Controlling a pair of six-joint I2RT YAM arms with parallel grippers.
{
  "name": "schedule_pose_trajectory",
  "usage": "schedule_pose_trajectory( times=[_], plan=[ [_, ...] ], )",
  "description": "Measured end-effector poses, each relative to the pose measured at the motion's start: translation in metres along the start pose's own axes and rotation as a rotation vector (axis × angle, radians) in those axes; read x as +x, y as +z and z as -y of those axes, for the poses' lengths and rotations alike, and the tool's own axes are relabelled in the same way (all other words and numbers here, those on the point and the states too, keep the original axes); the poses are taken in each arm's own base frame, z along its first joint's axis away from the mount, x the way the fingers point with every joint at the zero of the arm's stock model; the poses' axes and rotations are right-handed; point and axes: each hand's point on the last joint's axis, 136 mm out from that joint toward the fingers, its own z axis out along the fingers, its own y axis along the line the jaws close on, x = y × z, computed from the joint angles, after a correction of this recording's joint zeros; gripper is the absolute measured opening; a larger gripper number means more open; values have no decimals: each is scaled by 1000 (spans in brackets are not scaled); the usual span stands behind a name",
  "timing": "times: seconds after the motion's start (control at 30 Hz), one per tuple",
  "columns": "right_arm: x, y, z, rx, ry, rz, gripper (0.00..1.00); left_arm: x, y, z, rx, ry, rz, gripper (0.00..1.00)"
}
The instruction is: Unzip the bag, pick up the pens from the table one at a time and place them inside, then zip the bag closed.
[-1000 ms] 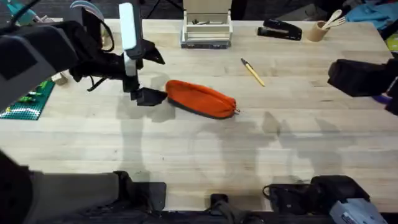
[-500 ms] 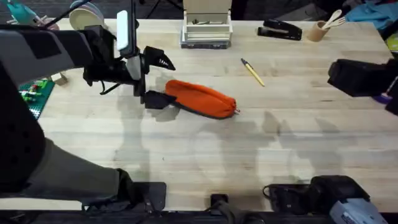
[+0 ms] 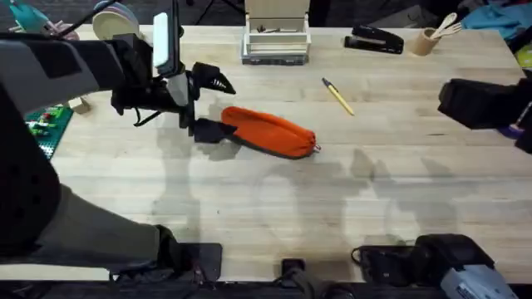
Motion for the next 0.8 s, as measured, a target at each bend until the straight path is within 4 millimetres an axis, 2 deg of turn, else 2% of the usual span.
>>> schedule_pose_trajectory(
  times=[0.03,0.07,0.1,0.17,0.2,0.27,0.73,0.8],
  plan=[
    [0,0,0,0,2,0,998,0,0,0,0,4,0,799],
    [0,0,0,0,2,0,998,0,0,0,0,5,-3,772],
    [0,0,0,0,2,0,998,1,0,0,0,4,-5,699],
    [0,0,0,0,2,0,998,2,0,0,1,4,-14,484],
    [0,0,0,0,3,0,998,4,0,1,4,4,-25,86],
    [0,0,0,0,3,0,998,4,0,2,6,3,-27,47],
    [4,0,0,0,3,-17,998,4,0,2,6,3,-27,44],
    [5,0,-8,-50,4,-19,998,4,0,2,7,3,-27,44]
  ],
)
